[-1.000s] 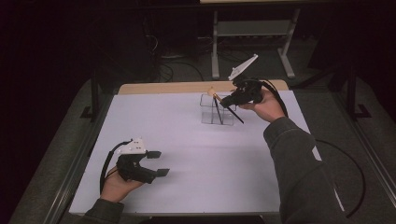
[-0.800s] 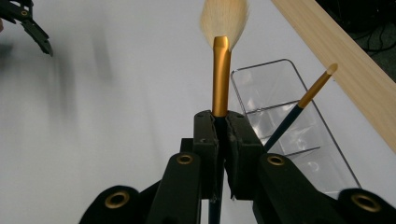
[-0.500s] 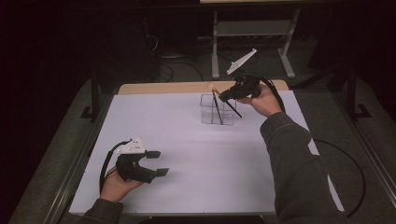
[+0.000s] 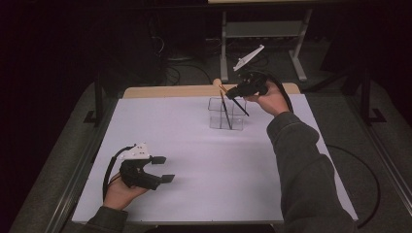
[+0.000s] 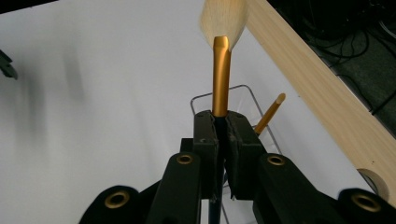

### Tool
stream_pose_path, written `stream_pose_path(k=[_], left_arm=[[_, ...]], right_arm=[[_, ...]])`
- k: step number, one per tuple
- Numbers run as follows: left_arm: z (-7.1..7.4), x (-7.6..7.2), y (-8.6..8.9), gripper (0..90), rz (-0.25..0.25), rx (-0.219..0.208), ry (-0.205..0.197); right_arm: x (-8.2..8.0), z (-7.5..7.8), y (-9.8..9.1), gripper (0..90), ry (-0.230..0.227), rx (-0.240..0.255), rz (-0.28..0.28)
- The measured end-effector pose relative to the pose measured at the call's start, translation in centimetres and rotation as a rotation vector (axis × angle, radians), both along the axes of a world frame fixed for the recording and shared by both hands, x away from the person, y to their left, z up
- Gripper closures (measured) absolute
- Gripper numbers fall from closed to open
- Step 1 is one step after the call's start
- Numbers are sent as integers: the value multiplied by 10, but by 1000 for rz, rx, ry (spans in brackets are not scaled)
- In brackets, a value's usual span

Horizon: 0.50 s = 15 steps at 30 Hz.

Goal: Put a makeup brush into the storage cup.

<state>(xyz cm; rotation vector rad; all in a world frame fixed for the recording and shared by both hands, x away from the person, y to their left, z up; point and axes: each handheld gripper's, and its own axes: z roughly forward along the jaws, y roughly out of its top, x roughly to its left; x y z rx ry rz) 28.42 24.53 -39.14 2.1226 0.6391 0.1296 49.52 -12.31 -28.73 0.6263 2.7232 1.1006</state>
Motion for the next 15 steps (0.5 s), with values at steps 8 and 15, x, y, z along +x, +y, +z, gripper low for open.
stream_pose_path(k=[8,15], left_arm=[[-1,0,0,250,6,-9,6],[-1,0,2,250,9,-1,2]], right_arm=[[9,-3,5,829,-14,7,-8],[19,-10,12,829,-10,10,-31]])
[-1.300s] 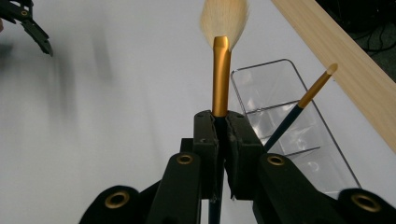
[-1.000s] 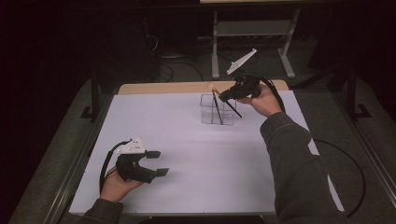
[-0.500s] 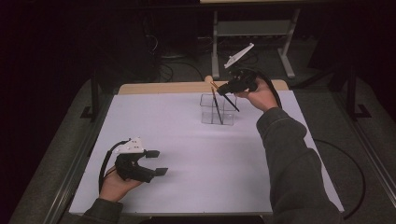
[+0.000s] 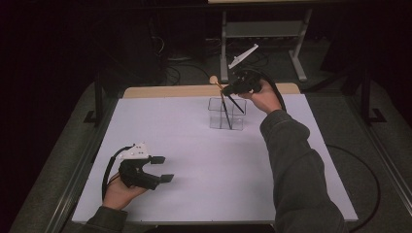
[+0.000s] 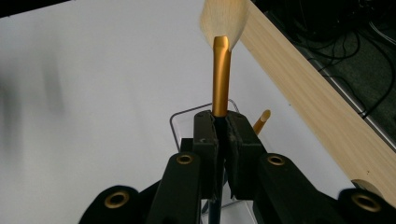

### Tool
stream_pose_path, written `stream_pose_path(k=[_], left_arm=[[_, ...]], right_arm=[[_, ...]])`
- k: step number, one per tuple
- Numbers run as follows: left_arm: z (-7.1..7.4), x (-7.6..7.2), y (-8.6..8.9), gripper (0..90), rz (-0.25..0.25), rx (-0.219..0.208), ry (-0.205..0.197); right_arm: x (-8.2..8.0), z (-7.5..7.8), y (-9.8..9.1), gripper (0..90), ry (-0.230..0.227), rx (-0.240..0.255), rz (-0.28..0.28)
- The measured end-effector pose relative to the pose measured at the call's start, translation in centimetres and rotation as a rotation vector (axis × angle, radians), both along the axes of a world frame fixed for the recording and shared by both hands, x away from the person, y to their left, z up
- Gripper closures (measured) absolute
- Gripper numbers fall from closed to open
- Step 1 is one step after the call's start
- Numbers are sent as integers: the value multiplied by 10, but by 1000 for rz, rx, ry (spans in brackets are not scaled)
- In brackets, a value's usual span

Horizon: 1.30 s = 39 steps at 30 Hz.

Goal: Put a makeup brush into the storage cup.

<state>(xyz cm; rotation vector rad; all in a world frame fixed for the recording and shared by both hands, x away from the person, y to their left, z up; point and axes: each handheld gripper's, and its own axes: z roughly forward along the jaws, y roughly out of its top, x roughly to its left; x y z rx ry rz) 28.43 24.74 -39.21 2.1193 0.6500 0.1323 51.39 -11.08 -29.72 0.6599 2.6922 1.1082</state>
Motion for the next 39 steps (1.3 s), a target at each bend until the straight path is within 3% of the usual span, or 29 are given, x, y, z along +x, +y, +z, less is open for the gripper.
stream_pose_path(k=[2,9,16,19,22,24,29,39], left_arm=[[-2,-1,-1,248,5,-13,9],[-2,-1,-2,248,-5,-1,8],[-2,0,0,247,-2,7,2],[-2,-1,0,247,3,0,5],[-2,-1,0,247,1,4,4],[-1,-1,1,248,1,5,4],[-1,-2,2,248,6,3,6],[-2,-2,2,248,5,6,2]], right_arm=[[3,-3,1,829,7,1,-5],[8,-8,2,828,20,13,-36],[11,-13,2,829,1,1,-30],[11,-14,3,828,30,7,-55],[12,-15,3,829,29,10,-61],[14,-17,1,828,4,4,-42],[13,-19,2,827,41,16,-66],[11,-19,2,826,31,0,-59]])
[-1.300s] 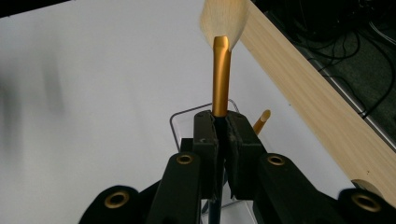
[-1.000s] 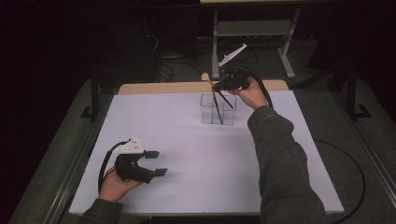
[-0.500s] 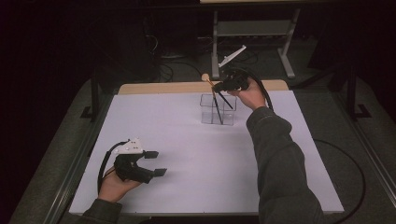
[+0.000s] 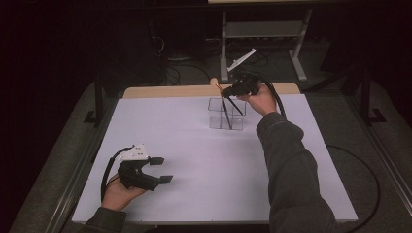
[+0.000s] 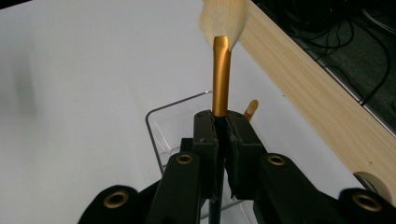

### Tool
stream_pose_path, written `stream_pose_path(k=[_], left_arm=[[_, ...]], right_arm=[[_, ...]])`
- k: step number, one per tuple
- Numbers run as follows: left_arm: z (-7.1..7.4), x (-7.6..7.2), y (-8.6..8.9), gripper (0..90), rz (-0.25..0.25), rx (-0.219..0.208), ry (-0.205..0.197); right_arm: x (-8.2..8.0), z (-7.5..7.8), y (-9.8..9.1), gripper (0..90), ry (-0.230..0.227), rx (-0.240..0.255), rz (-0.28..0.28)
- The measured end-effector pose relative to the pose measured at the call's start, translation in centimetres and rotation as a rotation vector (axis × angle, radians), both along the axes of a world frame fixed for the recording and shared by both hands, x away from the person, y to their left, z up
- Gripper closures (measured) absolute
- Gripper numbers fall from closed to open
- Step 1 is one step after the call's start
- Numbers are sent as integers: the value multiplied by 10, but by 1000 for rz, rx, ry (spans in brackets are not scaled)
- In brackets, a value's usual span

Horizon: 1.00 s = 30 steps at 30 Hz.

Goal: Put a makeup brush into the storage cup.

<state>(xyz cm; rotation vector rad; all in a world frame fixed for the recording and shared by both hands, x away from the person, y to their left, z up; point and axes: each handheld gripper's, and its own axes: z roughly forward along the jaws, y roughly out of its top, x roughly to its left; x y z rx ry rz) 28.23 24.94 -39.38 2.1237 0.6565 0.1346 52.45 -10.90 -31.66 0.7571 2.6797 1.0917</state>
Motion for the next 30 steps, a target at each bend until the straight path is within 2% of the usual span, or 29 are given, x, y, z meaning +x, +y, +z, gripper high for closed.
stream_pose_path(k=[3,5,8,9,17,18,21,23,25,27,30], left_arm=[[0,0,0,248,0,-1,1],[0,0,0,248,1,-3,1],[0,0,0,248,5,-8,7],[0,0,0,247,5,-12,11],[1,-1,1,248,5,-23,6],[1,-1,1,248,5,-23,5],[2,0,1,248,-4,-22,-7],[2,0,1,247,-5,-21,-5],[2,0,1,248,-1,-24,-1],[2,0,1,247,2,-27,1],[2,-1,0,248,2,-27,2]], right_arm=[[-1,0,-1,826,9,6,-6],[1,-1,-3,826,-18,-1,14],[0,-2,-3,825,-6,1,7],[-1,-2,-2,824,13,6,-9],[-3,-8,-6,823,6,-2,2],[-5,-8,-6,822,28,5,-16],[-4,-10,-9,822,4,-2,-3],[-6,-10,-10,822,22,-1,-14],[-6,-11,-12,822,11,0,-6],[-7,-11,-12,822,24,2,-16],[-7,-13,-13,821,19,-3,-10]])
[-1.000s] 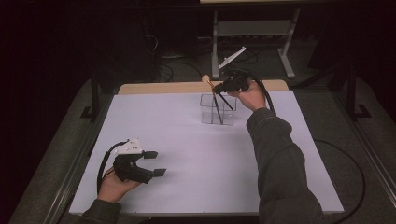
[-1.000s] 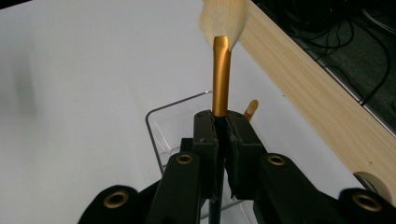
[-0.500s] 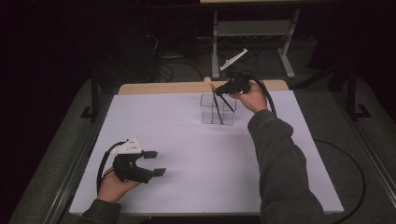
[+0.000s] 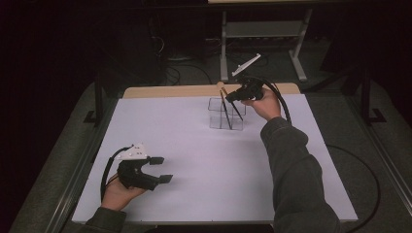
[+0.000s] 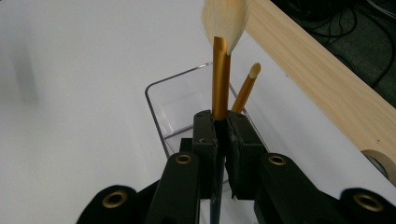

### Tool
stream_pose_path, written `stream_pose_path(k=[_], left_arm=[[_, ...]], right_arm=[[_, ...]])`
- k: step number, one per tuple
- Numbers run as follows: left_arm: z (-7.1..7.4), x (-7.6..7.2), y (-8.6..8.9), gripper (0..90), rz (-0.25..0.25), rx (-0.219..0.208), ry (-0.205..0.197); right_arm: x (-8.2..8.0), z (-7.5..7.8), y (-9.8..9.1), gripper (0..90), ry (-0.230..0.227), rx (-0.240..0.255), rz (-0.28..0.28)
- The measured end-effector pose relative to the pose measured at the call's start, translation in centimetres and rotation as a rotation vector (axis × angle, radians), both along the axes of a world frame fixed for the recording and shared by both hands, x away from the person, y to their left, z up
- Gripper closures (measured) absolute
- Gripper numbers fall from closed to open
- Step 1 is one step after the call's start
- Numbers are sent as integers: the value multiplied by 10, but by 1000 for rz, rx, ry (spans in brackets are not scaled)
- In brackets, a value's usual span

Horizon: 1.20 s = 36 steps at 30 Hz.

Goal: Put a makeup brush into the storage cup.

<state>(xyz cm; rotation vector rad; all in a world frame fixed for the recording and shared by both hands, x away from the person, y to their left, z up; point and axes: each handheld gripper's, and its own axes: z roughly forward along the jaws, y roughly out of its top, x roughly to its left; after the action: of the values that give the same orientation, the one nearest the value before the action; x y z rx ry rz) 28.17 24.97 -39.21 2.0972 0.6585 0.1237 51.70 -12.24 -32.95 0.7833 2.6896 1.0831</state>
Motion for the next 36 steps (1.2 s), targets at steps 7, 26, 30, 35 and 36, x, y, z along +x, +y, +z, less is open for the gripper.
stream_pose_path(k=[7,26,30,35,36], left_arm=[[0,0,0,248,4,-2,3],[0,0,0,243,6,-2,0],[-1,0,-1,243,3,1,1],[0,0,-1,243,2,3,-1],[-1,0,-1,243,2,3,-1]], right_arm=[[-4,-3,-2,821,22,12,-23],[-9,-13,-11,821,36,11,-35],[-10,-14,-14,821,37,12,-41],[-12,-16,-16,819,38,14,-45],[-12,-16,-17,819,38,14,-43]])
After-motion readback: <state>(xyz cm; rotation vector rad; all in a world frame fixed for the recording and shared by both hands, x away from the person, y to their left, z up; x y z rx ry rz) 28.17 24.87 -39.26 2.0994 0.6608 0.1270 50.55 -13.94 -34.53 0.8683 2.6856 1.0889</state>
